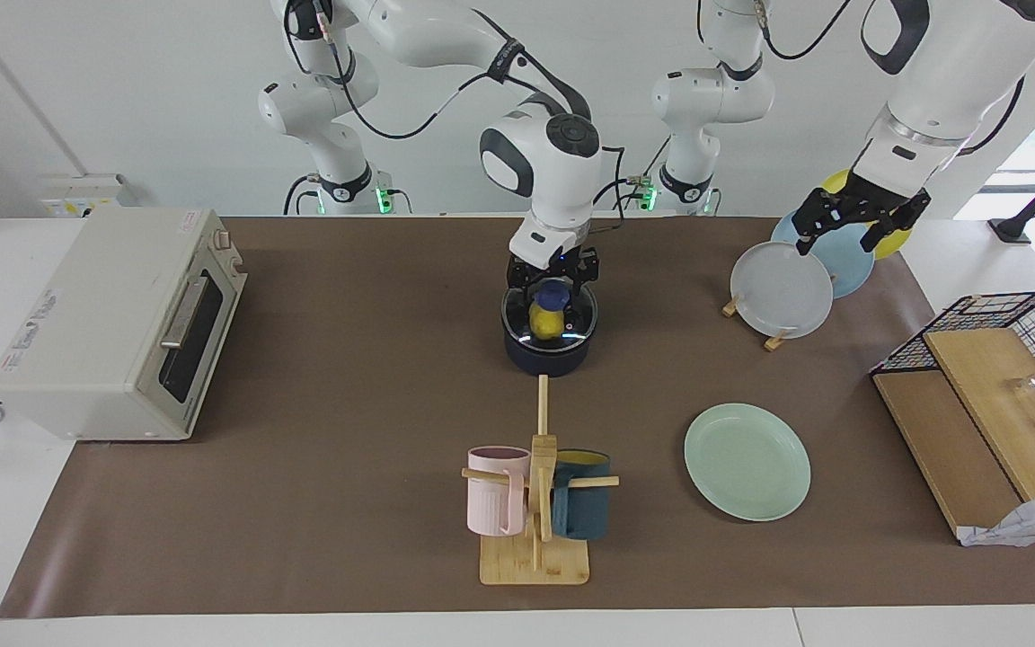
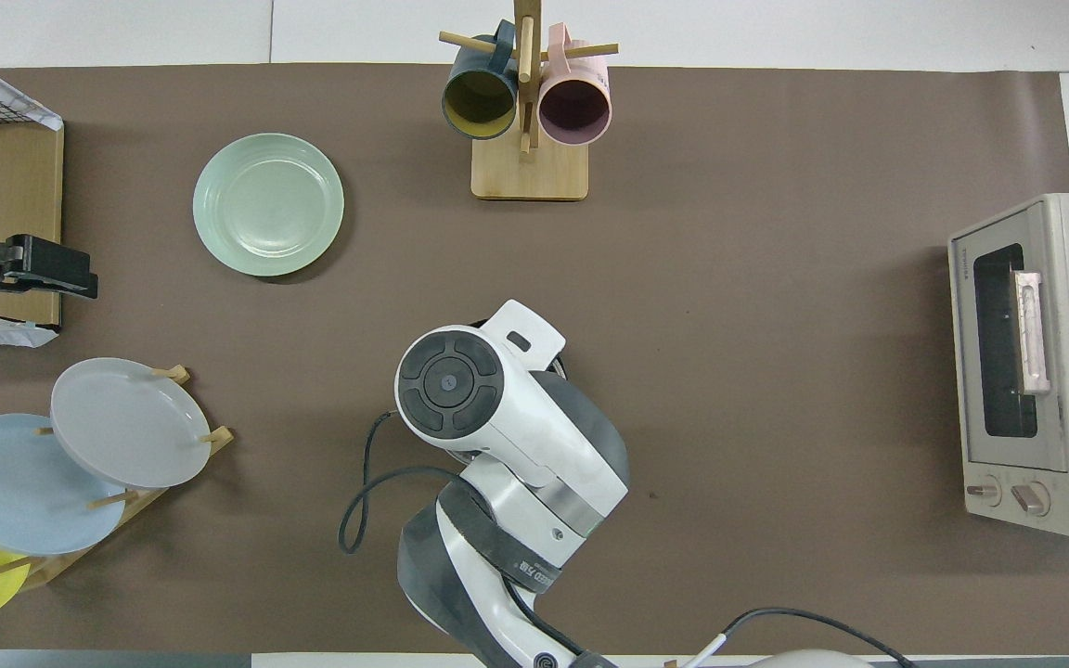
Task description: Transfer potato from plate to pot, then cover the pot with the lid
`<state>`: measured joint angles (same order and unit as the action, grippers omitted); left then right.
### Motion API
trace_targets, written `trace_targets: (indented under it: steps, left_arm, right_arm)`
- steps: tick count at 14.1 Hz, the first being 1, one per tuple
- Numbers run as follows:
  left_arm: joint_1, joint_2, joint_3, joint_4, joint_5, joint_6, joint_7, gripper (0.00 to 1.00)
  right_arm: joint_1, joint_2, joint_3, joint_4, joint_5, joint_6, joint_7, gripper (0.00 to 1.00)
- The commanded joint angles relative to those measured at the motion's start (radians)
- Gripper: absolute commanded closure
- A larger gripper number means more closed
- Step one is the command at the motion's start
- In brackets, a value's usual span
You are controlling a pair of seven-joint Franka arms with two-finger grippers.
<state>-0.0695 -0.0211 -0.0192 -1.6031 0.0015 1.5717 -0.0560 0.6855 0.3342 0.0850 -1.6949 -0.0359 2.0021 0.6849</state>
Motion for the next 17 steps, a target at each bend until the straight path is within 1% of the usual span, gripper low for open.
trace_targets:
  steps: [1,3,5,6,7,9,11,13,15,17]
  left_arm:
    - [0.004,-0.008,-0.002,-0.008,0.022,-0.009,-0.002,0.00]
    - [0.004,-0.008,-0.002,-0.008,0.022,-0.009,-0.002,0.00]
    - [0.004,-0.008,-0.002,-0.008,0.022,-0.009,-0.002,0.00]
    - [0.004,-0.008,-0.002,-0.008,0.022,-0.009,-0.002,0.00]
    - [0.004,-0.008,-0.002,-0.008,0.022,-0.009,-0.002,0.00]
    - [0.004,-0.008,-0.002,-0.008,0.022,-0.009,-0.002,0.00]
    - [0.004,-0.008,-0.002,-0.008,0.022,-0.009,-0.002,0.00]
    - [0.004,-0.008,-0.002,-0.008,0.022,-0.009,-0.002,0.00]
    - [0.004,-0.008,-0.002,-0.008,0.022,-0.009,-0.002,0.00]
    - [0.004,-0.008,-0.002,-0.008,0.022,-0.007,-0.002,0.00]
  right_arm:
    - [-0.014,-0.027,0.004,0.018,-0.024,-0.006,0.008,0.00]
    - [-0.046,-0.030,-0.004,0.070,-0.033,-0.055,0.001,0.00]
    - [-0.104,-0.040,0.001,0.145,-0.036,-0.144,-0.040,0.00]
    - [-0.136,-0.040,0.001,0.196,-0.033,-0.201,-0.092,0.00]
    - [-0.193,-0.043,0.005,0.242,-0.029,-0.256,-0.160,0.00]
    - [-0.289,-0.063,0.001,0.297,-0.019,-0.337,-0.302,0.00]
    - [-0.398,-0.112,-0.001,0.299,-0.018,-0.354,-0.402,0.00]
    - [-0.487,-0.161,0.002,0.294,-0.018,-0.432,-0.514,0.00]
    - [-0.532,-0.198,-0.010,0.285,-0.021,-0.512,-0.564,0.00]
    - [-0.540,-0.213,-0.085,0.262,-0.021,-0.536,-0.564,0.00]
